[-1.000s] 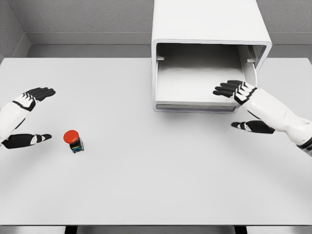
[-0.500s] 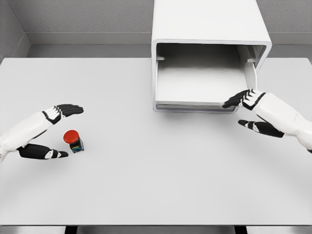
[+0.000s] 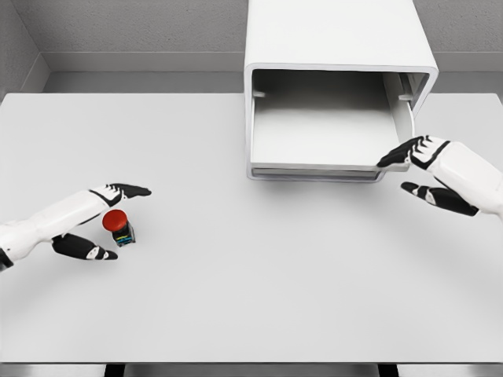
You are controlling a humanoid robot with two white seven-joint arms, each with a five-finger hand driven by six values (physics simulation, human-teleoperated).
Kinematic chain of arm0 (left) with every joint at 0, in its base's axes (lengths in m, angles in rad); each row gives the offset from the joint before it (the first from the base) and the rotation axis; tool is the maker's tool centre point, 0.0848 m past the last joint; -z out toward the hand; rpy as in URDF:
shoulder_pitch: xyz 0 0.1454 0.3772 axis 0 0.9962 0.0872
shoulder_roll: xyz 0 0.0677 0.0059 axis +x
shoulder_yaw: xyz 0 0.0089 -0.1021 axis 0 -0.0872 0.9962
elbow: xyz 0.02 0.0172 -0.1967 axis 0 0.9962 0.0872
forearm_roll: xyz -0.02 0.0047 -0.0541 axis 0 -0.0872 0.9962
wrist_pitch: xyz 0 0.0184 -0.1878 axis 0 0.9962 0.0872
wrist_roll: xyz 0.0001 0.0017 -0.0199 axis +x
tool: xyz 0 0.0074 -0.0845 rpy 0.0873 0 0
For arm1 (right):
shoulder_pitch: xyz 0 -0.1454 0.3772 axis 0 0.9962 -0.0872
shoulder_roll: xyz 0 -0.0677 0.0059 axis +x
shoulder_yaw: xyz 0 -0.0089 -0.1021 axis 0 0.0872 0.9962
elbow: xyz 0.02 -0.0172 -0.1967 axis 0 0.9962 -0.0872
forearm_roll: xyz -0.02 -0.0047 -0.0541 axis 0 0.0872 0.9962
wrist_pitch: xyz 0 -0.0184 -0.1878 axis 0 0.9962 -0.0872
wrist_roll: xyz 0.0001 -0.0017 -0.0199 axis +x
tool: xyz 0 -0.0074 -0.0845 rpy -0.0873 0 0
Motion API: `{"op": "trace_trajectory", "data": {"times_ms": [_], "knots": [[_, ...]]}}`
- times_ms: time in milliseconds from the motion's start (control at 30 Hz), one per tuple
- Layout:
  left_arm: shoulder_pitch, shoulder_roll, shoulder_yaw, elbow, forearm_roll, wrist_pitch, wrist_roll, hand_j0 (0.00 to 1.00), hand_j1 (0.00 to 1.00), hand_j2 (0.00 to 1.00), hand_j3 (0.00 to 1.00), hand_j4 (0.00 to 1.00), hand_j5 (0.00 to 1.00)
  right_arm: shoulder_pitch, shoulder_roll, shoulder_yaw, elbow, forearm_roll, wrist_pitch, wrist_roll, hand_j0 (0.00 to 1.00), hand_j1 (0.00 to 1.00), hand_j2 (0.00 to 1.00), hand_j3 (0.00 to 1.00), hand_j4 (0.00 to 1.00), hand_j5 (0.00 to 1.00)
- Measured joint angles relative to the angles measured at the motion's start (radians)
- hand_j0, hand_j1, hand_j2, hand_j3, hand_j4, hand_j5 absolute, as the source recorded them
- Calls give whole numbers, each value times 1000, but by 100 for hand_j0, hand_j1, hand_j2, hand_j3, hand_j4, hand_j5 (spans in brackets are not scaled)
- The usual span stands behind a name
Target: Slide open multi-storey tabletop storage cabinets and put open load switch and slide close multi-storey tabletop storage cabinets
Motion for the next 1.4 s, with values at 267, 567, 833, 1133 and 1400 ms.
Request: {"op": "trace_trajectory", "data": {"times_ms": [267,567,833,1133,1400], "knots": [[-17,-1,-7,45,0,3,0,84,84,84,84,84,84,61,-1,-70,-12,-6,0,-1,64,64,64,64,64,64],[-17,-2,-27,58,-3,3,1,77,77,77,77,77,77,106,-1,-95,-13,-9,0,-3,64,64,64,64,64,64],[-18,0,-36,75,-3,3,1,64,64,64,64,64,64,147,-1,-147,-13,-10,0,-4,66,66,66,66,66,66],[-18,5,-33,76,0,3,0,48,48,48,48,48,48,170,7,-129,-12,-1,0,-3,67,67,67,67,67,67],[-20,6,-27,65,1,3,1,44,44,44,44,44,44,172,10,-99,-13,3,0,0,66,66,66,66,66,66]]}}
